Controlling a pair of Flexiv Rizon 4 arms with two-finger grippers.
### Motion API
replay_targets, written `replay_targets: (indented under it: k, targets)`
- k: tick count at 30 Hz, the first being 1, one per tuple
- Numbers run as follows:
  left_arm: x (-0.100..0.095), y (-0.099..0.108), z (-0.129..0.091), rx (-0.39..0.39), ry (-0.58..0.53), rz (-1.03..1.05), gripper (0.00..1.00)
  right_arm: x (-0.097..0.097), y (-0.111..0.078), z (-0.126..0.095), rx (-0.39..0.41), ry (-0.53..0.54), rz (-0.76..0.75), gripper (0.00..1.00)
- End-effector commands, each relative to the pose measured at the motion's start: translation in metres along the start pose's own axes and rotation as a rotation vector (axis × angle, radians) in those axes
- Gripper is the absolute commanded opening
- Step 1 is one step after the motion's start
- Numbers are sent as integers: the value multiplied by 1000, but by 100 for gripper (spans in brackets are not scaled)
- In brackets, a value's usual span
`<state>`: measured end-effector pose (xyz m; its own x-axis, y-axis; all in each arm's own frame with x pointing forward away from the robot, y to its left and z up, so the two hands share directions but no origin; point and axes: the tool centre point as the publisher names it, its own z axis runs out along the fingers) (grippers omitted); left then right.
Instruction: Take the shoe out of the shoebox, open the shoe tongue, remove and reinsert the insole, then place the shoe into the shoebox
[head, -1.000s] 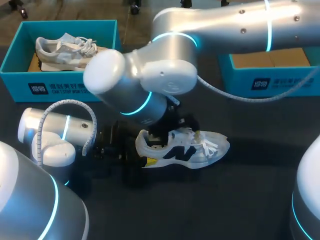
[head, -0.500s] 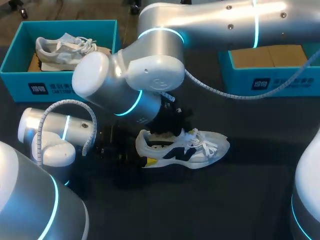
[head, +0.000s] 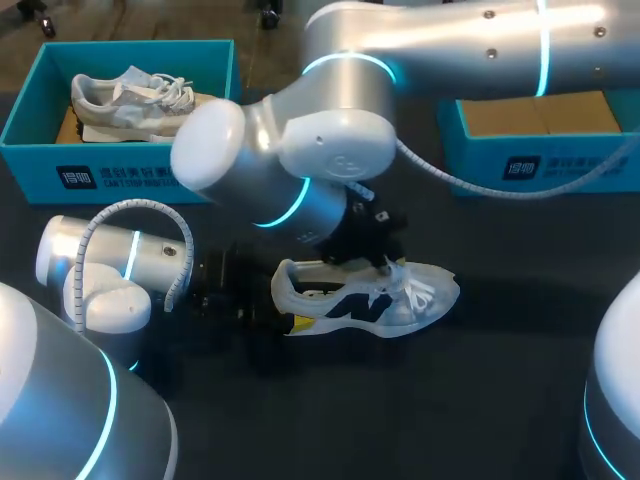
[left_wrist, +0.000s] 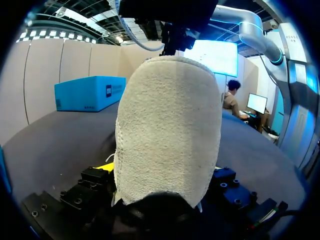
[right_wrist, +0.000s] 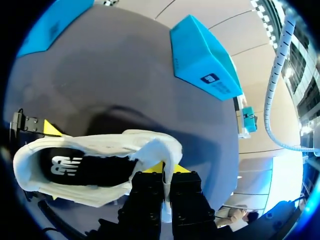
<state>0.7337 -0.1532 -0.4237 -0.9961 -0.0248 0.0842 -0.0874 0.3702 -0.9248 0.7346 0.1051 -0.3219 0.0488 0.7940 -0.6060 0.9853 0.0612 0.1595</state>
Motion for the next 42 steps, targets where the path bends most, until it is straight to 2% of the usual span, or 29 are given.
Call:
replay_targets:
  k: [1,4,8,12,15,21,22,31,42]
  targets:
    - [-1,2,3,-4,2,-1,0,-16,-7,11,-13,55,258,0]
    - [-1,2,3,-4,2,-1,0,-23,-7,17,-16,61,264,10]
    - [-1,2,3,-4,2,-1,0,-31,-7,24,-19,67,266,42]
    - [-1,2,3,-4,2,-1,0,-38,-10,29,-17,61,262,51]
    - [-1,2,3,-4,2,-1,0,-42,-13,34,-20,62,263,71]
    - [-1,2,3,-4,2,-1,0,-45,-20,47,-9,56,269,91]
    - [-1,2,3,-4,2,-1,0,-45,-21,50,-6,49,268,100]
    - [-1,2,3,-4,2,-1,0,-48,-33,69,19,43,287,100]
    - [-1,2,3,-4,2,-1,0,-47,-25,73,18,64,283,100]
